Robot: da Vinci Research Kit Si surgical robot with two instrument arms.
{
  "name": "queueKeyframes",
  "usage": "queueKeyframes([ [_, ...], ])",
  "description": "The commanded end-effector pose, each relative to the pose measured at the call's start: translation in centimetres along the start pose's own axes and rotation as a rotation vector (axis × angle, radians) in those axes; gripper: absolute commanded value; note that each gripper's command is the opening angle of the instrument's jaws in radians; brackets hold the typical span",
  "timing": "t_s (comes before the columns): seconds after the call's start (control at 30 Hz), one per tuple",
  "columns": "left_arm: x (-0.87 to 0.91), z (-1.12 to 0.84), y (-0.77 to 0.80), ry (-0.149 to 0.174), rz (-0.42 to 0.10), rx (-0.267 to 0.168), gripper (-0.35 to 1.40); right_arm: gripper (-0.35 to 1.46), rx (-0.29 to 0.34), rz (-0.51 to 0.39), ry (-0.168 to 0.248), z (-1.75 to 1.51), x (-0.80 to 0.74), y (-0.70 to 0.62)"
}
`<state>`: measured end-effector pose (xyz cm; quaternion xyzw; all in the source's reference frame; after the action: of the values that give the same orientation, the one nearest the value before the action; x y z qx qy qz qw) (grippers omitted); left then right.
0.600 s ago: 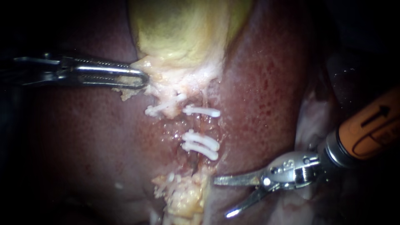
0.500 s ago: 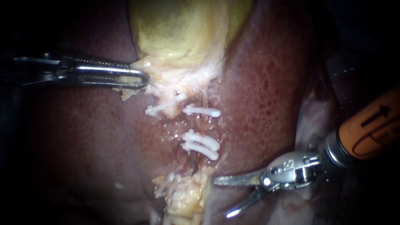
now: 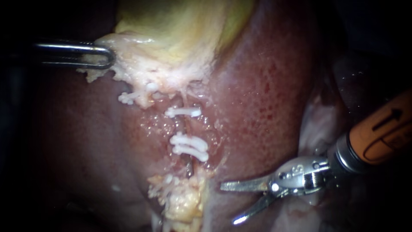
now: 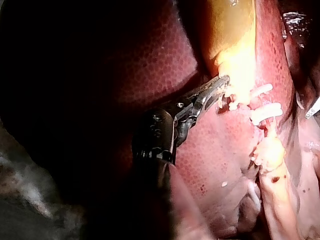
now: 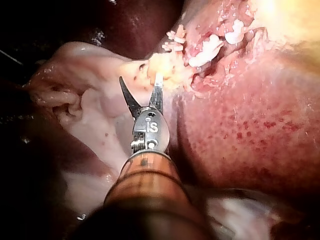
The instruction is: Go to the cutting position right tube
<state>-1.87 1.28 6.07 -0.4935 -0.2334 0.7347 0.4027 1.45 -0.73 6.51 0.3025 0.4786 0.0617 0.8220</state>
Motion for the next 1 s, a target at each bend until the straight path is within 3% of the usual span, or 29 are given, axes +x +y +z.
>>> queueKeyframes([
  [0.03,0.00,0.00,0.02,0.002,-0.001,0.002,-0.35,1.40,0.000,0.000,0.000,0.00,0.00,0.00],
  [0.3,0.04,-0.09,0.01,0.005,0.002,0.014,-0.35,1.40,0.000,0.001,0.000,-0.01,0.02,0.01],
  [0.43,0.06,-0.11,0.00,0.006,0.000,0.015,-0.35,1.36,0.001,0.008,0.003,-0.05,0.10,0.07],
  [0.57,0.06,-0.11,0.00,0.006,0.006,0.015,-0.35,1.29,0.001,0.095,0.006,-0.16,0.26,0.25],
  [0.67,0.06,-0.11,0.01,0.006,0.006,0.016,-0.35,1.29,-0.034,0.145,0.007,-0.21,0.34,0.41],
  [1.0,0.06,-0.11,0.04,0.010,0.005,0.017,-0.35,1.29,-0.080,0.242,0.010,0.05,0.31,0.80],
])
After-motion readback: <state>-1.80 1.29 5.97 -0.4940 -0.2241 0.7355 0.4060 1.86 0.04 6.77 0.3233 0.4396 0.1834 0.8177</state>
